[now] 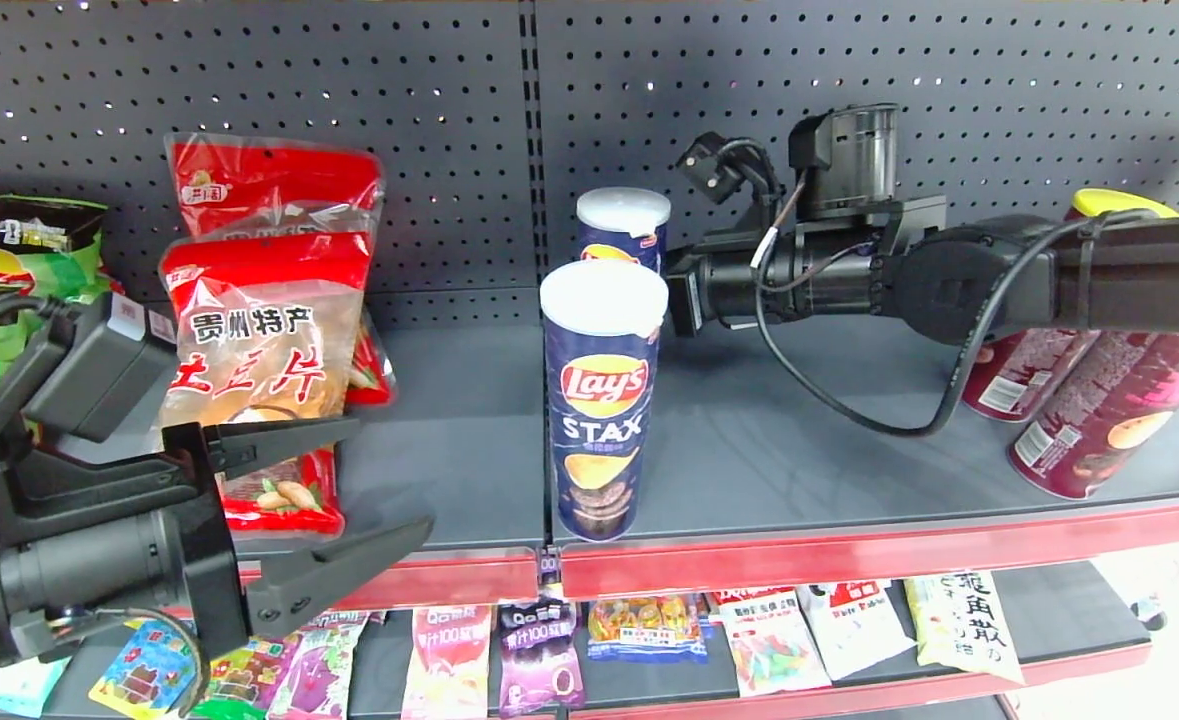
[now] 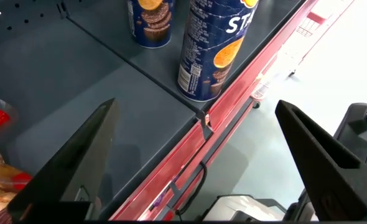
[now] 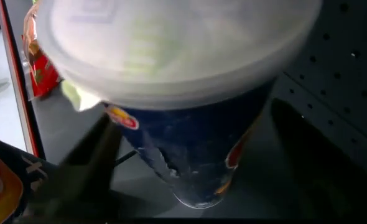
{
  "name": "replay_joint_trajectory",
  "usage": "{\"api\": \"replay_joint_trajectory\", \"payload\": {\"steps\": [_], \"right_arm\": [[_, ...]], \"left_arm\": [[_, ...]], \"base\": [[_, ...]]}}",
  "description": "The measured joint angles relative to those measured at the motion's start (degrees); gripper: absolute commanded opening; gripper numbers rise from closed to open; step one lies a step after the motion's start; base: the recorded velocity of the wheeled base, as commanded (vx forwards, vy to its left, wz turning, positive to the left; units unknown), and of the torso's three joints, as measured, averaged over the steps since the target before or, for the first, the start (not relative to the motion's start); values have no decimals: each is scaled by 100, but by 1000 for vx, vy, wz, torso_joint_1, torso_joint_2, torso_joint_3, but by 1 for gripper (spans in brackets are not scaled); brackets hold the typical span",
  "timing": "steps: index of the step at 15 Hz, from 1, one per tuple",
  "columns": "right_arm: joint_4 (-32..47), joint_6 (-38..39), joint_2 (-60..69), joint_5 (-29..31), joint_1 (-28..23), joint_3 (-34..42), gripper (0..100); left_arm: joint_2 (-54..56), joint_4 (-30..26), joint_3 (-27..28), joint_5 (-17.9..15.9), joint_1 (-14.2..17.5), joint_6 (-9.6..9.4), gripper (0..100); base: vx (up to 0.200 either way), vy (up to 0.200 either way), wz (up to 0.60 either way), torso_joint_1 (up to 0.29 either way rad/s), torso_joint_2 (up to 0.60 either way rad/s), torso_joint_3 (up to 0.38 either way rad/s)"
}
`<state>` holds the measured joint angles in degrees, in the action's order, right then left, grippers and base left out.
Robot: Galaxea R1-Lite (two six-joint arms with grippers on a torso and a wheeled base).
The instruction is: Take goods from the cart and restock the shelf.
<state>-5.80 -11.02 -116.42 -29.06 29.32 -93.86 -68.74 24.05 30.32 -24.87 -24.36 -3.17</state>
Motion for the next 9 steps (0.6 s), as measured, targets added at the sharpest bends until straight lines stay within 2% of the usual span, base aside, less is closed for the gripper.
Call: {"api": "replay_joint_trajectory", "payload": {"steps": [4,9], "right_arm": [[1,7,200,22,50,238,100],[-7,46,950,60,-41,1257,100]], "left_arm": [[-35,2,11,-4,-2,0,100],[-146,28,50,13,0,-22,100]], "base": [[0,0,0,0,0,0],[0,0,0,0,0,0]]}}
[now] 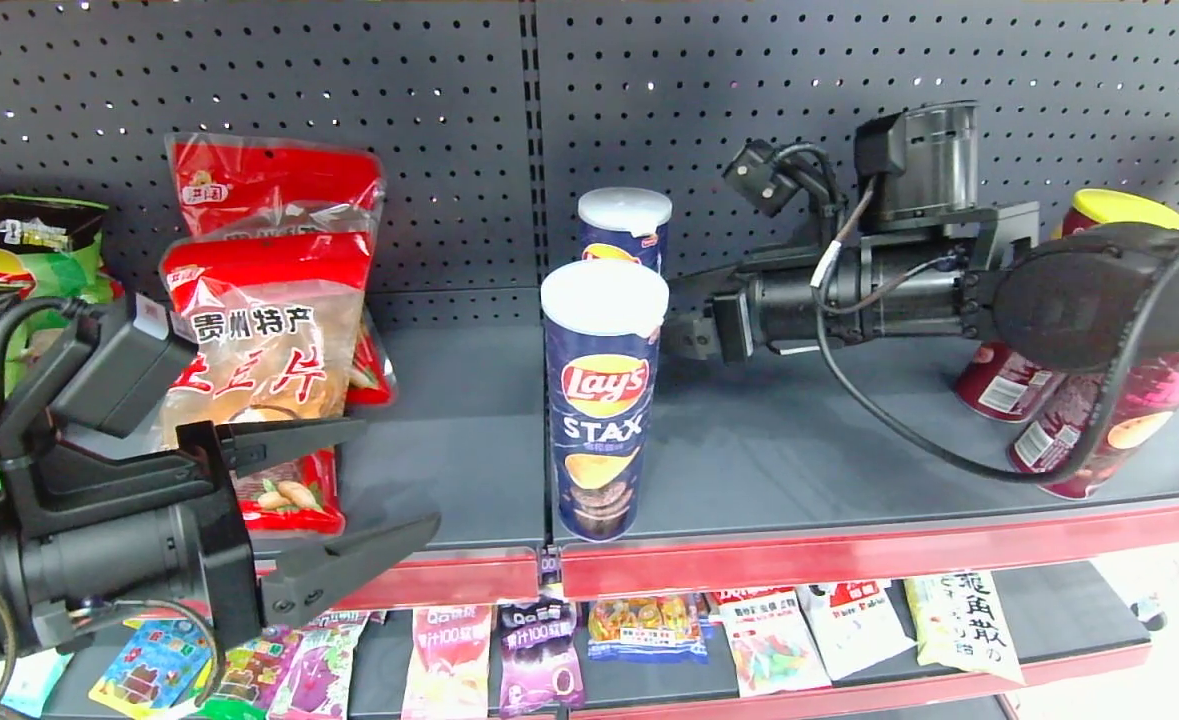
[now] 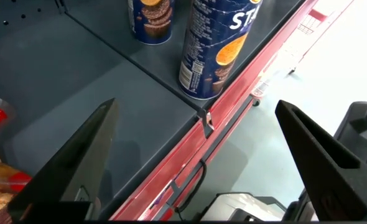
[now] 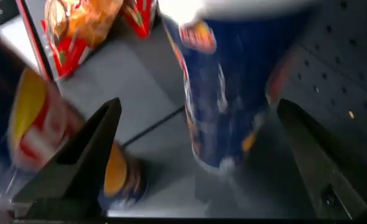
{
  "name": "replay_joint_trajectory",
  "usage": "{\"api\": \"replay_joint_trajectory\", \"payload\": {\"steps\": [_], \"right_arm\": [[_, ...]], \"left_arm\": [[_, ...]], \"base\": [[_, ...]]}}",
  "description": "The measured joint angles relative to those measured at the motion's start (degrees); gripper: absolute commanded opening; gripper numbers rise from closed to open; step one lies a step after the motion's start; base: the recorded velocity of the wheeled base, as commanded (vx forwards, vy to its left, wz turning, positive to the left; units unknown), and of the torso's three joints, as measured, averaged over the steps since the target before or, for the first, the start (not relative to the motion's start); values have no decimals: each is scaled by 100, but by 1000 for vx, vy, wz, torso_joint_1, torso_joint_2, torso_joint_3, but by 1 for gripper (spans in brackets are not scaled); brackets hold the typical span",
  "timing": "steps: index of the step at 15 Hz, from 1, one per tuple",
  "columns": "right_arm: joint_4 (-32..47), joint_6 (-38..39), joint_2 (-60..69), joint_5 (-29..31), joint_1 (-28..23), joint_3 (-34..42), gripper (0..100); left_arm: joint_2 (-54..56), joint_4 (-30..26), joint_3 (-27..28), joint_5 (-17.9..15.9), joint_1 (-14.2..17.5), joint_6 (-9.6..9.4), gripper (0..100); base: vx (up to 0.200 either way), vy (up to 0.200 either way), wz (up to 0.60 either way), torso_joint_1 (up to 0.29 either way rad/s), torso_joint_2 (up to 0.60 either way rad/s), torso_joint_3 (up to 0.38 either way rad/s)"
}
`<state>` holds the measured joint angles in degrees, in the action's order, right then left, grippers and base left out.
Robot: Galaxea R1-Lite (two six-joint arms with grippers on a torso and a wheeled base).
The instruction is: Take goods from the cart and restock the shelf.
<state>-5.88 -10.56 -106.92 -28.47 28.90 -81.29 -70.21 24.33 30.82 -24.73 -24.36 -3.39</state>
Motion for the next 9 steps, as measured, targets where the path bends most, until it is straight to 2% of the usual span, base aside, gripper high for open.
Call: {"api": "replay_joint_trajectory", "payload": {"steps": [5,9], "right_arm": [[-17,9,937,224,-250,1246,100],[-6,2,2283,384,-335,2944,100]], "left_arm": [[-206,2,145,222,-6,-38,100],[-584,10,173,503,-20,-208,100]], "base": [[0,0,0,0,0,0],[0,0,0,0,0,0]]}}
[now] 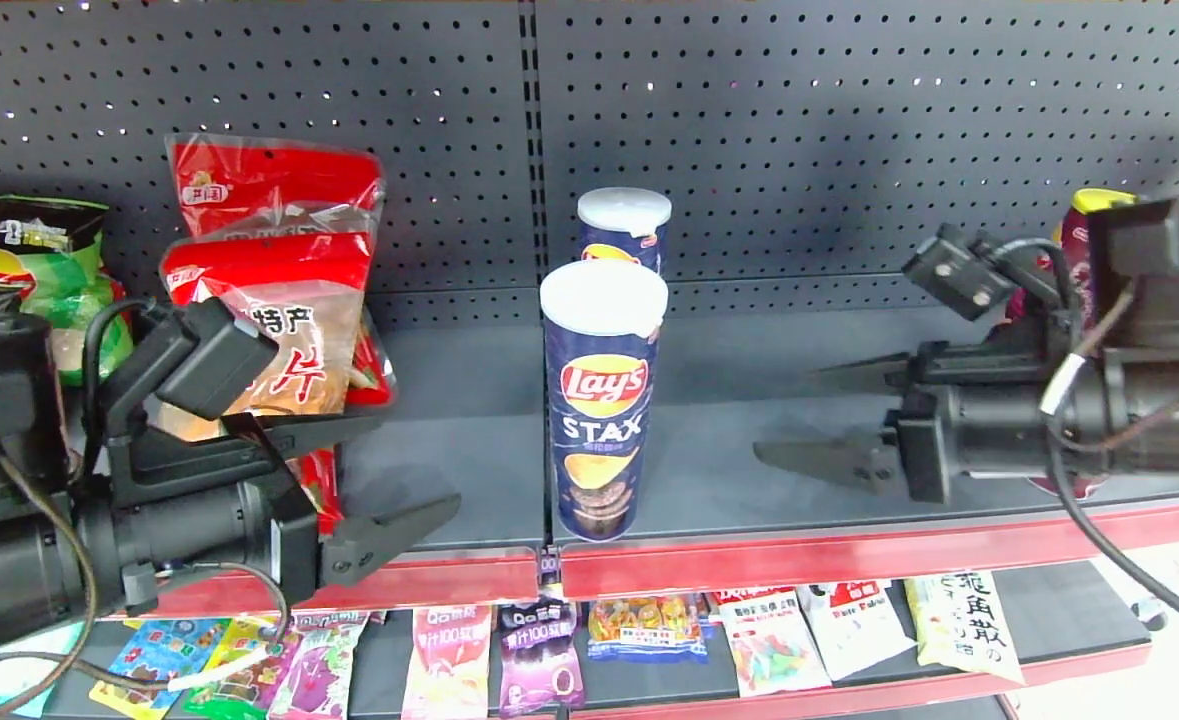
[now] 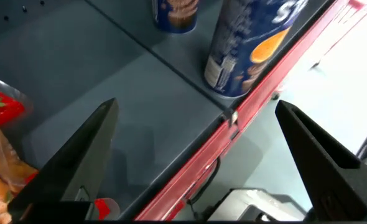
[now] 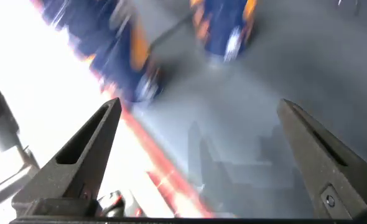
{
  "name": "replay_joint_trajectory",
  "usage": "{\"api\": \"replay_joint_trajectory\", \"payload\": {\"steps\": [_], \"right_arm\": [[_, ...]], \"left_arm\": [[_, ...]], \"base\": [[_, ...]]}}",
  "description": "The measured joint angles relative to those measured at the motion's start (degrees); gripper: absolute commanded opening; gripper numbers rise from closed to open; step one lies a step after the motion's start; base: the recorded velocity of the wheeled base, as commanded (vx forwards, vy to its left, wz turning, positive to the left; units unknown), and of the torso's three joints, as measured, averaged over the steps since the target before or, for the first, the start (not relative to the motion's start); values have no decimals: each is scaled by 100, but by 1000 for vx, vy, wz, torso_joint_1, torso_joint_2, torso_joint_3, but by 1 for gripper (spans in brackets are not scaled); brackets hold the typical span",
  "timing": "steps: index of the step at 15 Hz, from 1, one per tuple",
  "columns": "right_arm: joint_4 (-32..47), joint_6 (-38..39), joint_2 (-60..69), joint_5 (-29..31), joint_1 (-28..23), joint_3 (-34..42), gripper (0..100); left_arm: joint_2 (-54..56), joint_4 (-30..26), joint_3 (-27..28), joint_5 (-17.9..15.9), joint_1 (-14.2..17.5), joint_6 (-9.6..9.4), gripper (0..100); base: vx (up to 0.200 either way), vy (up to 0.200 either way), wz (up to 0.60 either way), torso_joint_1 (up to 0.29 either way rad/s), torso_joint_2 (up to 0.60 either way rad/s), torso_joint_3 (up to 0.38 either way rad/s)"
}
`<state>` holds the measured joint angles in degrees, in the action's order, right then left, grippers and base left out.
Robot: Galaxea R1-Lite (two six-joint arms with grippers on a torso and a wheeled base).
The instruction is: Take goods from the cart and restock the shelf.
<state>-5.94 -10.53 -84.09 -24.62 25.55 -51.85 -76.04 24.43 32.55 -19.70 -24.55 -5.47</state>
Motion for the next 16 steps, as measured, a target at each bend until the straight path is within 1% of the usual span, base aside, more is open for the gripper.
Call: {"api": "replay_joint_trajectory", "payload": {"steps": [3,4,7,11,16], "right_arm": [[6,0,1204,22,-48,1015,100],[9,5,1612,29,-113,1271,100],[46,101,2533,38,-389,1737,100],[59,329,3187,44,-825,1919,100],[59,438,3421,49,-970,1927,100]], "left_arm": [[-396,4,22,55,-17,-374,100],[-527,9,49,63,-28,-413,100],[-859,96,122,130,-102,-427,100],[-1460,828,179,383,-256,-424,100],[-1891,880,435,411,-312,-423,100]], "base": [[0,0,0,0,0,0],[0,0,0,0,0,0],[0,0,0,0,0,0],[0,0,0,0,0,0],[0,0,0,0,0,0]]}}
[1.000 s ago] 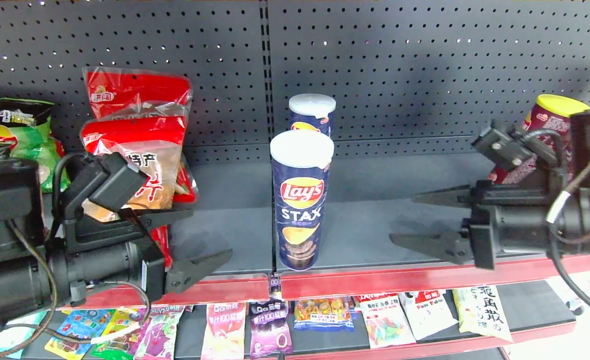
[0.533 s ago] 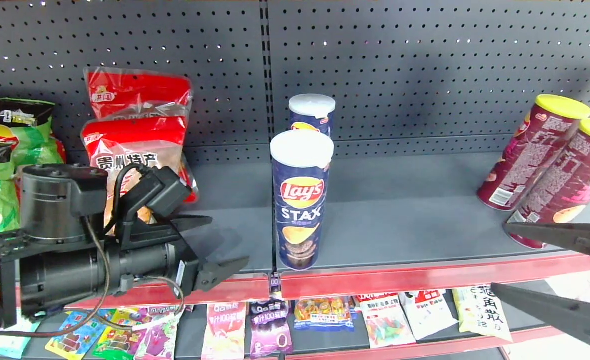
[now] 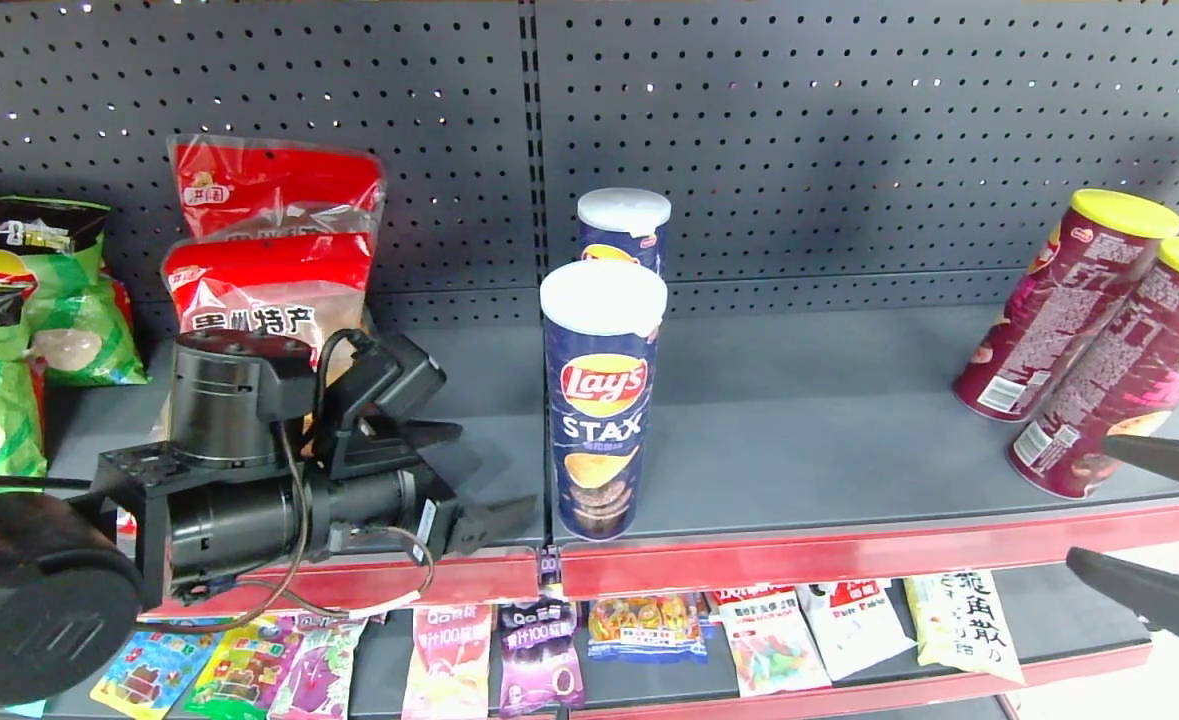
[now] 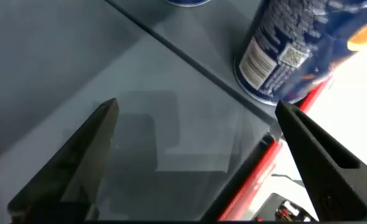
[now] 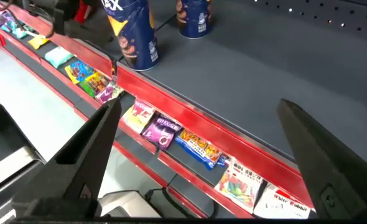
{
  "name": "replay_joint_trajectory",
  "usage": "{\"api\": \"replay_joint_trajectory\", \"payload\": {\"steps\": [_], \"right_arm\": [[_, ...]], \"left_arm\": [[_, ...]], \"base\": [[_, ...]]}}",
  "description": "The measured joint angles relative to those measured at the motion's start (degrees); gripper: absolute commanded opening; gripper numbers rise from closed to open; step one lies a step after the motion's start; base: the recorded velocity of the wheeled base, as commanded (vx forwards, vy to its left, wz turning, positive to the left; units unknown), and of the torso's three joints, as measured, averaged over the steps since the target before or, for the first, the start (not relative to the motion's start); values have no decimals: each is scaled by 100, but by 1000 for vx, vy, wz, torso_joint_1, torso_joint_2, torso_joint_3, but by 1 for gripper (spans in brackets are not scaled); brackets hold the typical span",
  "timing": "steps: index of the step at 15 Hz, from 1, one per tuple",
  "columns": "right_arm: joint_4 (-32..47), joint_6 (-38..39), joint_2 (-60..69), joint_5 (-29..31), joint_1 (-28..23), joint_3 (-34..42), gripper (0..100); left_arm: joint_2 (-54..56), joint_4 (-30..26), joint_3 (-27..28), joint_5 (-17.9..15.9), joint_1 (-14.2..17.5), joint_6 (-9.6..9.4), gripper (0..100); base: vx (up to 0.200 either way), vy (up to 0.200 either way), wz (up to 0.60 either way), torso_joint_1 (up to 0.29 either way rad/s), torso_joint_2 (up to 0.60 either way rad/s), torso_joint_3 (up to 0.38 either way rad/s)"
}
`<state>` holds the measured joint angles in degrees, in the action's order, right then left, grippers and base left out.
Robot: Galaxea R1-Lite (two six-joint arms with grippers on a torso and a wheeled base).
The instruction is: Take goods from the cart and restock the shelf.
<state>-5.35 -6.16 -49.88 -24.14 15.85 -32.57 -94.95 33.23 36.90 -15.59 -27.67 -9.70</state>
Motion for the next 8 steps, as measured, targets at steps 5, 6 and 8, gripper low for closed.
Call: {"api": "replay_joint_trajectory", "payload": {"steps": [5,6,8], "right_arm": [[2,37,35,0,-11,-2,100],[2,50,38,0,-12,-2,100],[2,55,39,0,-12,-2,100]], "left_arm": [[-227,-1,196,22,-49,0,100],[-256,-1,218,22,-52,2,100],[-311,-1,265,27,-60,2,100]], "base": [[0,0,0,0,0,0],[0,0,0,0,0,0],[0,0,0,0,0,0]]}}
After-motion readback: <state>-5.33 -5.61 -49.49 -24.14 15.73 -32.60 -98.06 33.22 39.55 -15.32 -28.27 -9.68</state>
